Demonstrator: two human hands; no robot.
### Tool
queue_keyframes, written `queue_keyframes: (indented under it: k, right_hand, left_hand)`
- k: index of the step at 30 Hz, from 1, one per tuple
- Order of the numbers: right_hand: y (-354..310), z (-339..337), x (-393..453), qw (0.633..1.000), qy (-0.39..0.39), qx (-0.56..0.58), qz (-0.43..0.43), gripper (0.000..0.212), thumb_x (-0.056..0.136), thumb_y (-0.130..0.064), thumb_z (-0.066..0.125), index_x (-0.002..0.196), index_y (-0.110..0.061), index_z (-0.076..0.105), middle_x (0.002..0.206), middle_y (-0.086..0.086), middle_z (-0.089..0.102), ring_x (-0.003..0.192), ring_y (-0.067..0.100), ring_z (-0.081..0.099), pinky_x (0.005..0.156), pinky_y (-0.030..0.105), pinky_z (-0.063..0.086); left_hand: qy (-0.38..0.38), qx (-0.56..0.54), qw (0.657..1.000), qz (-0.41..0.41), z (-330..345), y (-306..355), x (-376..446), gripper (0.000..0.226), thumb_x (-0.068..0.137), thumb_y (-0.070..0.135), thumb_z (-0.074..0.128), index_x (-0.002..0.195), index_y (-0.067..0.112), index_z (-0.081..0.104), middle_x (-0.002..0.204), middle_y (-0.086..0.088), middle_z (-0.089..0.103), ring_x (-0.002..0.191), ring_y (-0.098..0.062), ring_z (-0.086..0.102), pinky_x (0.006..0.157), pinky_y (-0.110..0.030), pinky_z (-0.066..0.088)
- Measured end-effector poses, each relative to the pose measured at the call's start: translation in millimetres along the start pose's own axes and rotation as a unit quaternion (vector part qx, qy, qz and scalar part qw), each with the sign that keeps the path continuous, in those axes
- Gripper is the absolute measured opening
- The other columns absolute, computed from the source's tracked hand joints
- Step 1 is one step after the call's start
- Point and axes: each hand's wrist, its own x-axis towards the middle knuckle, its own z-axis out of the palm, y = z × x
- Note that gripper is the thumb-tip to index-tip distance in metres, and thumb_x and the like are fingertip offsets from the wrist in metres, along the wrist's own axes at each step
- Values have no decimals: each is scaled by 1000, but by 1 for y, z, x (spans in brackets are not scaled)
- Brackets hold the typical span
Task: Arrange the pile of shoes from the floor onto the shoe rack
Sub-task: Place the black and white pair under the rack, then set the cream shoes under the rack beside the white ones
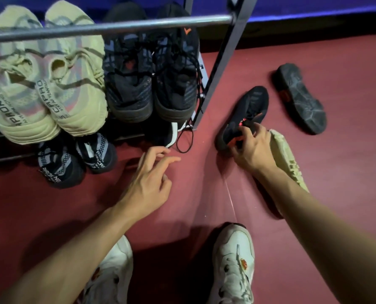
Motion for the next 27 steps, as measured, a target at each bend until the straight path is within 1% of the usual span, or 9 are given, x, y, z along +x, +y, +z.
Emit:
queue_keyframes:
  k: [5, 8, 11, 14, 17, 20, 22, 24, 27]
  right_hand:
    - [39, -18, 18, 997, -52, -55, 16, 56, 82, -41, 53, 131, -14, 53, 127, 23, 55, 114, 44, 47, 101, 47, 34]
    - [64, -33, 27, 995, -38, -92, 14, 57, 84, -44, 41, 128, -11, 55, 119, 16, 62, 112, 38, 49, 95, 47, 33]
    - [79, -51, 20, 993, -9, -106, 52, 54, 91, -53, 45, 130, -17, 55, 125, 14, 58, 113, 39, 48, 93, 49, 38]
    - [94, -57, -2, 990, -46, -84, 108, 67, 85, -63, 60, 139, -25, 45, 134, 14, 42, 118, 43, 41, 96, 55, 40]
    - [111, -51, -27, 981, -108, -21, 159, 103, 72, -74, 69, 152, -30, 21, 145, 14, 30, 128, 45, 40, 103, 59, 38]
    - [122, -47, -42, 961, -150, 109, 207, 118, 73, -69, 74, 158, -26, 4, 153, 21, 28, 135, 41, 43, 111, 47, 36]
    - [129, -46, -47, 954, -140, 139, 226, 113, 79, -57, 75, 158, -24, 2, 144, 23, 48, 129, 39, 52, 106, 42, 42]
    - [130, -48, -53, 953, -121, 151, 235, 113, 77, -53, 76, 158, -24, 4, 134, 21, 59, 122, 37, 58, 101, 40, 47]
    - [126, -44, -69, 963, -92, 130, 218, 124, 63, -74, 72, 157, -21, 11, 147, 18, 46, 133, 35, 47, 110, 48, 41]
  left_hand:
    - [-36, -8, 999, 33, 14, 13, 3, 56, 73, -10, 61, 123, 17, 66, 130, -4, 47, 116, -16, 48, 108, -9, 23]
    - [-62, -14, 996, 58, 25, 25, 15, 57, 73, -8, 60, 123, 19, 65, 130, -4, 47, 116, -18, 49, 107, -13, 29]
    - [-93, -8, 992, 90, 34, 40, 31, 57, 75, -5, 58, 126, 20, 63, 132, -3, 45, 114, -20, 49, 105, -22, 36]
    - [-120, 7, 986, 114, 43, 54, 52, 56, 78, -1, 54, 129, 23, 59, 133, -1, 43, 114, -19, 47, 104, -31, 42]
    - [-135, 23, 982, 133, 54, 62, 74, 55, 81, 1, 52, 130, 25, 57, 132, 3, 41, 115, -16, 45, 103, -32, 43]
    - [-135, 25, 980, 143, 73, 67, 91, 47, 82, 3, 51, 123, 23, 61, 116, 5, 45, 101, -13, 42, 94, -37, 48]
    - [-148, 27, 978, 145, 90, 73, 93, 40, 80, 4, 51, 115, 21, 64, 108, 4, 47, 96, -13, 42, 87, -44, 50]
    - [-194, 28, 970, 147, 108, 82, 85, 38, 81, 8, 53, 114, 23, 66, 109, 3, 50, 99, -18, 47, 89, -45, 50]
    - [-293, 56, 944, 140, 135, 98, 68, 46, 87, 15, 53, 130, 27, 61, 125, 2, 51, 109, -22, 46, 101, -41, 44]
